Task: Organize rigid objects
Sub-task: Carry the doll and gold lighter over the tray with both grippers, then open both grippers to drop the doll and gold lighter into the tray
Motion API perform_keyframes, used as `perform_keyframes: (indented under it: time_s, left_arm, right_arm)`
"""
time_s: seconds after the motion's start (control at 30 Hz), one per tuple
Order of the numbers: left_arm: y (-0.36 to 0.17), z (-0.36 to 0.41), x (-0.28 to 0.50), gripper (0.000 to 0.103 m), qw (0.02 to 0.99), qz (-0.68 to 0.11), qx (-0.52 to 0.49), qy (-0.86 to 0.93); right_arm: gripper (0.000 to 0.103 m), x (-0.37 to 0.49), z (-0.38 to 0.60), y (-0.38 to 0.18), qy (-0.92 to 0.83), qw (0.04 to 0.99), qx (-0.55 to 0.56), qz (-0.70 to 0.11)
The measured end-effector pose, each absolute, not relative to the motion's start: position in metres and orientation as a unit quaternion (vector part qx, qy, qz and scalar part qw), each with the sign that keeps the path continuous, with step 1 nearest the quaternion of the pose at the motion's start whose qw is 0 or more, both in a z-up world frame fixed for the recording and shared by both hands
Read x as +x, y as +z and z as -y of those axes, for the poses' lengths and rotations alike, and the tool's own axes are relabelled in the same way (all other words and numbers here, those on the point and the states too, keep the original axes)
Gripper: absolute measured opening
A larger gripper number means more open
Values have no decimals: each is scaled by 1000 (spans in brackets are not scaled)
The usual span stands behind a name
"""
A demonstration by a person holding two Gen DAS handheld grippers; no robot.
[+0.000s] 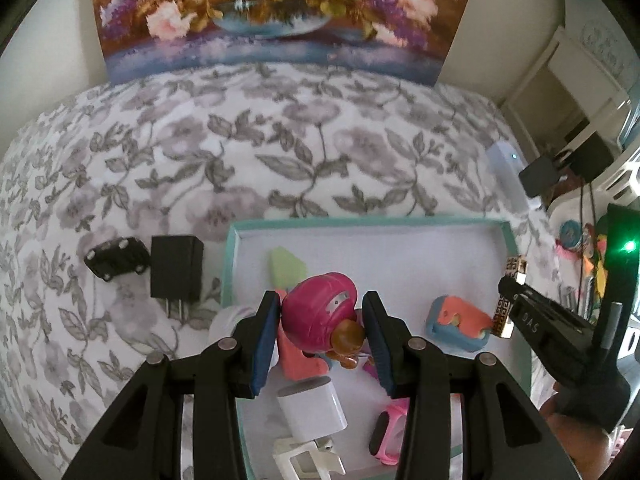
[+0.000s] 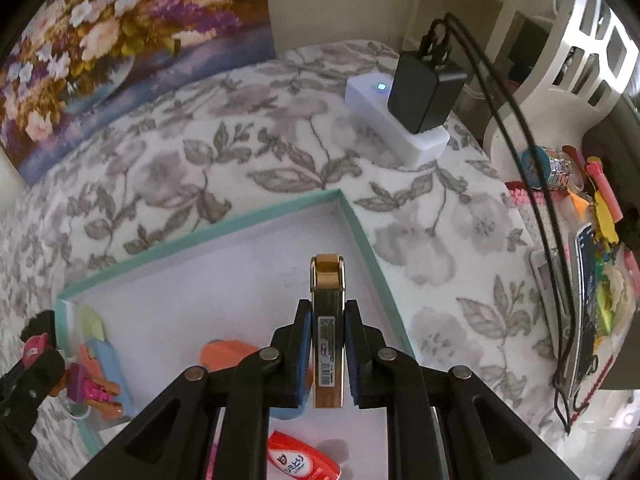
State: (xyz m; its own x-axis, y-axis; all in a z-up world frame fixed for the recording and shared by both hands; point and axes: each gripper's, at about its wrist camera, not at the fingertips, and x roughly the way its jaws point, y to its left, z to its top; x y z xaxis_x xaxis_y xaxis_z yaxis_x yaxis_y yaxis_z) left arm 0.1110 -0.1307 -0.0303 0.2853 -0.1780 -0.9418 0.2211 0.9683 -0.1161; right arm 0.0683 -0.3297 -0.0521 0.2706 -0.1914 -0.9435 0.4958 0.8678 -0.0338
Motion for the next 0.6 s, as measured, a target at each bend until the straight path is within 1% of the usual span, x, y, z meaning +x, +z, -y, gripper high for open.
perform_keyframes:
  time_s: [0.2, 0.3, 0.37, 0.4, 0.5, 0.57, 0.6]
  left_arm:
    - [-39, 137, 110, 44, 792, -596, 26, -130]
    - [-41, 139, 110, 46, 789, -599, 31, -130]
    - [-41, 139, 110, 53, 787, -602, 29, -131]
    - [-41, 139, 110, 59, 787, -603, 28, -132]
    - [-37, 137, 111, 62, 790, -599, 29, -129]
    - [-33, 133, 112, 64, 792, -596, 24, -129]
    - [-31, 132, 112, 71, 793, -595, 23, -128]
  right_arm:
    - [18, 69, 329, -62, -217, 776, 142, -575]
    - [18, 70, 329, -67, -218, 770, 140, -583]
    - [19, 71, 328, -68, -220, 768, 136, -586]
    - [20, 71, 327, -67, -221, 768, 134, -586]
    - [25, 72, 326, -60, -223, 770, 131, -583]
    - [34, 74, 324, -54, -224, 774, 127, -578]
    - [36, 75, 322, -49, -222, 777, 128, -575]
